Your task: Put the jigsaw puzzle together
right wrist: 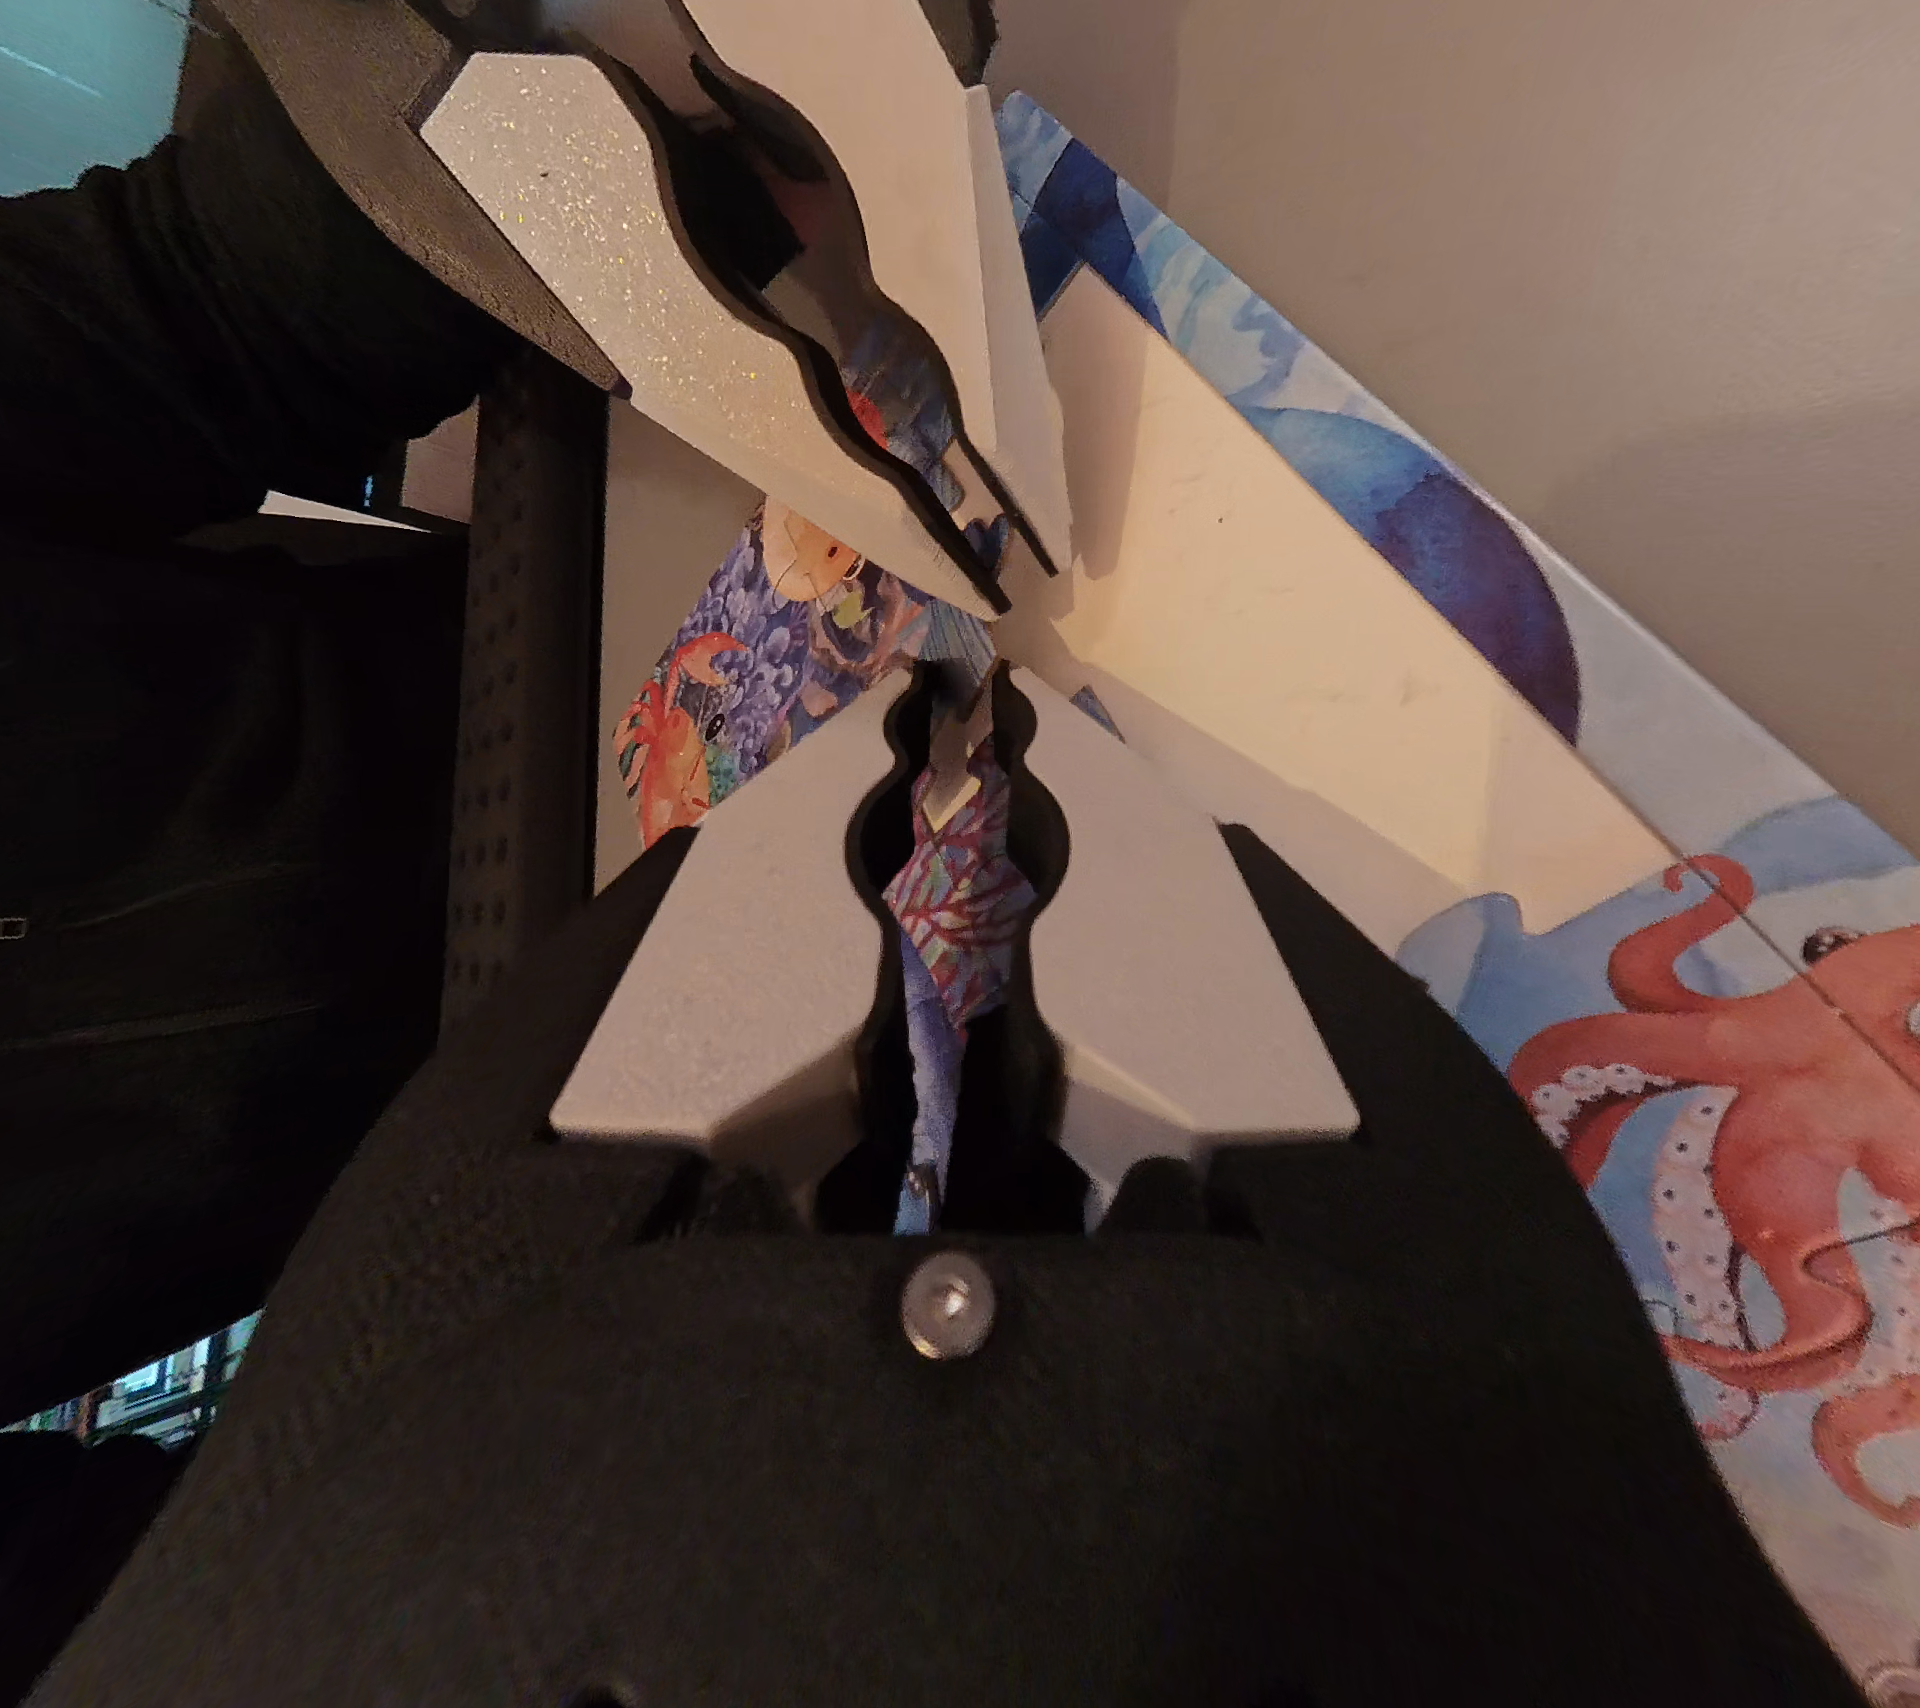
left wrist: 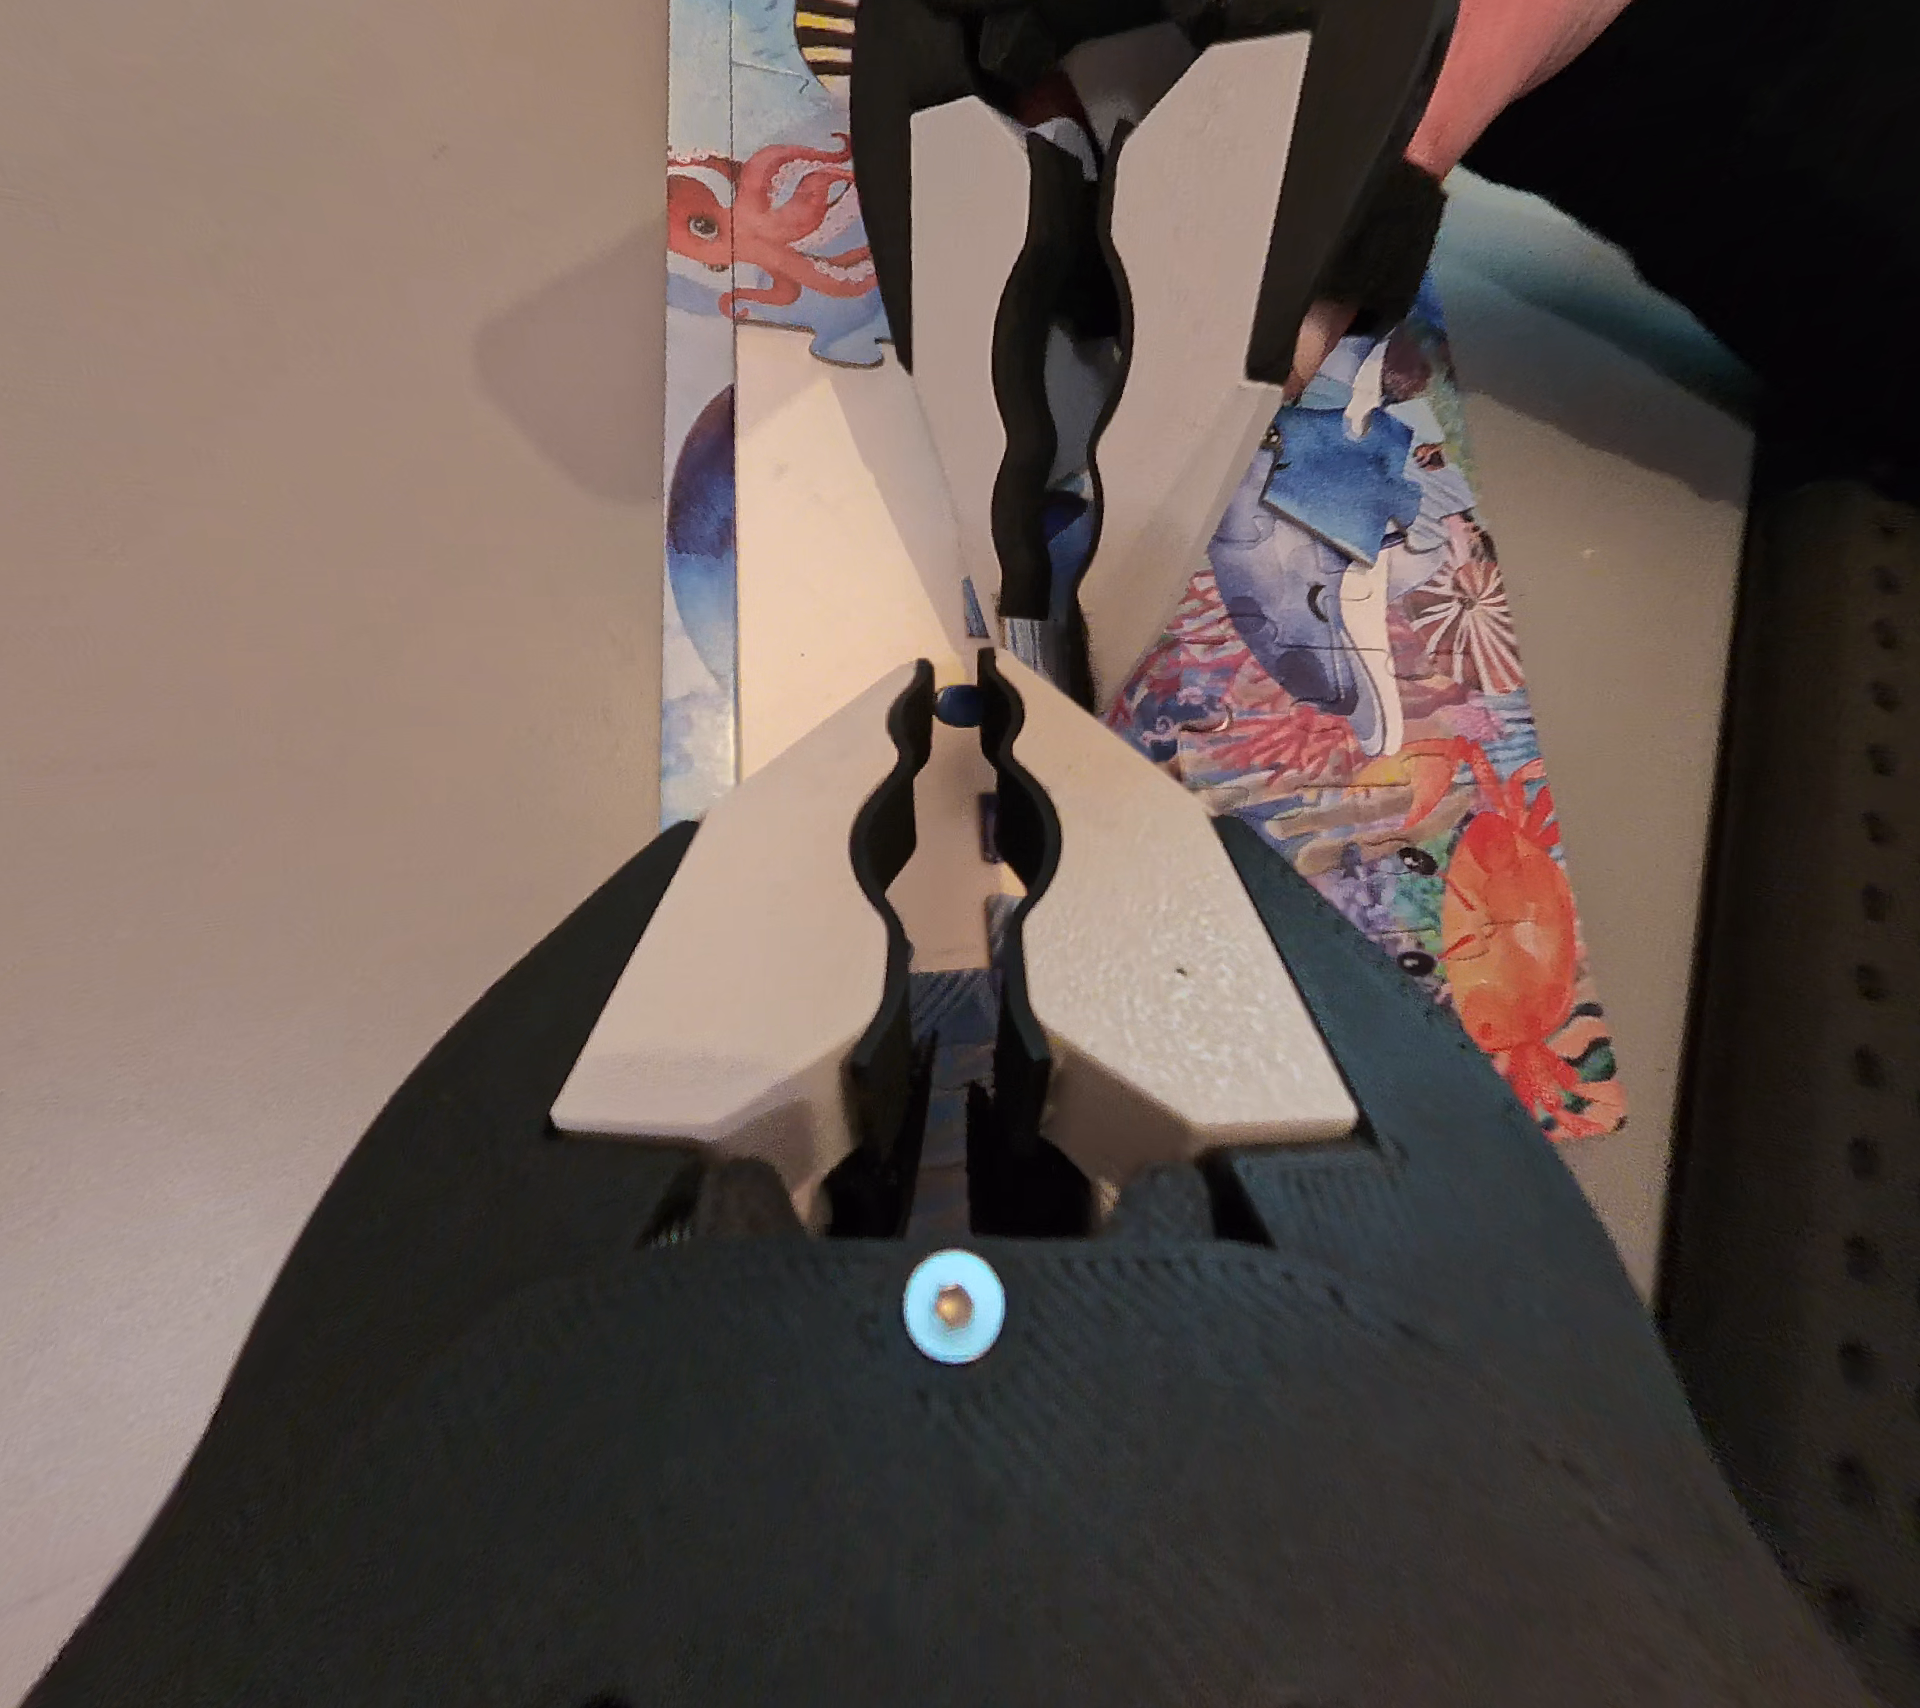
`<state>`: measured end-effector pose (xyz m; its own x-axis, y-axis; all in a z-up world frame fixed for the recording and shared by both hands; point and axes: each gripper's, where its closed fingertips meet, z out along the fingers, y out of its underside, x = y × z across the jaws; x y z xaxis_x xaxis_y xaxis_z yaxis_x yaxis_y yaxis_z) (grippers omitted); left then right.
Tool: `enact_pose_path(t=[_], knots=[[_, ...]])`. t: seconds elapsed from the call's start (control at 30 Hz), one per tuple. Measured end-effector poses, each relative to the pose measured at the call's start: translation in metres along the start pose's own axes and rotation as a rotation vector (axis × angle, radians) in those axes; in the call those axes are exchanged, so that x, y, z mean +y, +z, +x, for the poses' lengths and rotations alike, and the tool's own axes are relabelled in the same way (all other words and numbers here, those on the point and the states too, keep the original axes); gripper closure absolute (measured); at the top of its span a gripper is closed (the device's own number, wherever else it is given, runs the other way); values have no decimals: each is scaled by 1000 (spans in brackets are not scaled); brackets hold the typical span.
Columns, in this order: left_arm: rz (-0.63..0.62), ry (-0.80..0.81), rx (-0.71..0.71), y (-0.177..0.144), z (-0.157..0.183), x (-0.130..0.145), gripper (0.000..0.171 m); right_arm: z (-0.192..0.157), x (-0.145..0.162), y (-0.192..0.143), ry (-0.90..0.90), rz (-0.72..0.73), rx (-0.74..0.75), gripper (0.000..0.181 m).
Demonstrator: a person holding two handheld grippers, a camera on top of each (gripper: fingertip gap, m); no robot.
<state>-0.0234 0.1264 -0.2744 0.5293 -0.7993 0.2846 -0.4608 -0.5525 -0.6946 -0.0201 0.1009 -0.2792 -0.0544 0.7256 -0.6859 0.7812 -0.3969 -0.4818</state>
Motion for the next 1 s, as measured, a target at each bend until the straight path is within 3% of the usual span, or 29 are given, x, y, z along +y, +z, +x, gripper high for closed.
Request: enact_pose_path(t=[0.53,1.0], knots=[[-103,236,-147,6,-1,8,170,6,-7,-7,-74,-12,147,164],[-94,233,-137,1,0,9,161,5,-4,-9,-117,-32,166,166]])
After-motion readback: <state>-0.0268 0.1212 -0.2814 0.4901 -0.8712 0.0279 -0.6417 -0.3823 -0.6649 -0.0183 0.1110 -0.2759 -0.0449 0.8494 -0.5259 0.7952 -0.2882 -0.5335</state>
